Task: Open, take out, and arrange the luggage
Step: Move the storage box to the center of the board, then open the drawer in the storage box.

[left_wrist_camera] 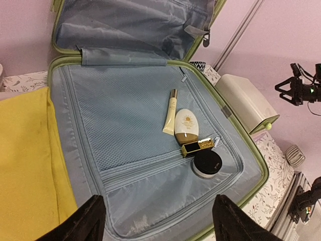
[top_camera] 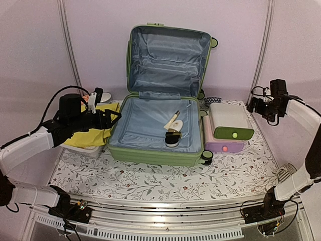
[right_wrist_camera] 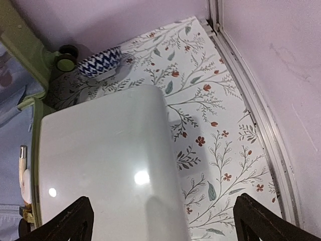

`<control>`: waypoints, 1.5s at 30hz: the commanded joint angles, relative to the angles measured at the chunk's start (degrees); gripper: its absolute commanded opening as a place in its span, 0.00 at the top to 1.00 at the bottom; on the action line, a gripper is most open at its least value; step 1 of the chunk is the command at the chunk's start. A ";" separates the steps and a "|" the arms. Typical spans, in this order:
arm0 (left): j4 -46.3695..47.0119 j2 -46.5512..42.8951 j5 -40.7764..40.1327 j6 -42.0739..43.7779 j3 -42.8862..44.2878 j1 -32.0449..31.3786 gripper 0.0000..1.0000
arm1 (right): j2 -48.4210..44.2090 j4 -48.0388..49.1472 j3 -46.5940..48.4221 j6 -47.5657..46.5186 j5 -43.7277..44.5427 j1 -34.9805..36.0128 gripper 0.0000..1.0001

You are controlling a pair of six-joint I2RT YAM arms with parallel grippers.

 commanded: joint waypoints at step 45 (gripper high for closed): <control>2.23 -0.57 1.10 0.64 -0.33 -1.33 0.24 | 1.98 105.29 -68.70 52.69 -10.04 20.28 0.51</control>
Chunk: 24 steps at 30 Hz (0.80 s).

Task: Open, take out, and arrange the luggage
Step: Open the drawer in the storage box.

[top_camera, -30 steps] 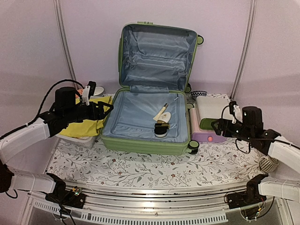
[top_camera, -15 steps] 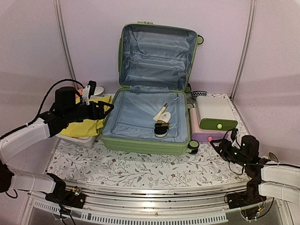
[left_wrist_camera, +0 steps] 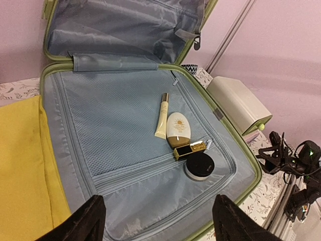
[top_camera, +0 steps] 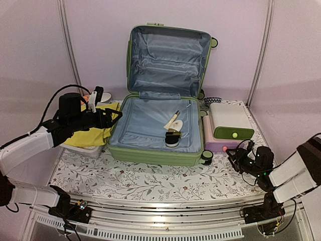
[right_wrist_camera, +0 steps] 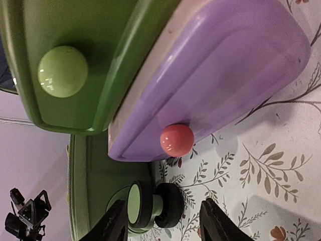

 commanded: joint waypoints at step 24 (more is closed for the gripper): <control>0.57 1.76 -0.93 1.84 0.26 -0.78 0.24 | 41.69 48.39 6.76 8.41 -4.61 -4.28 0.58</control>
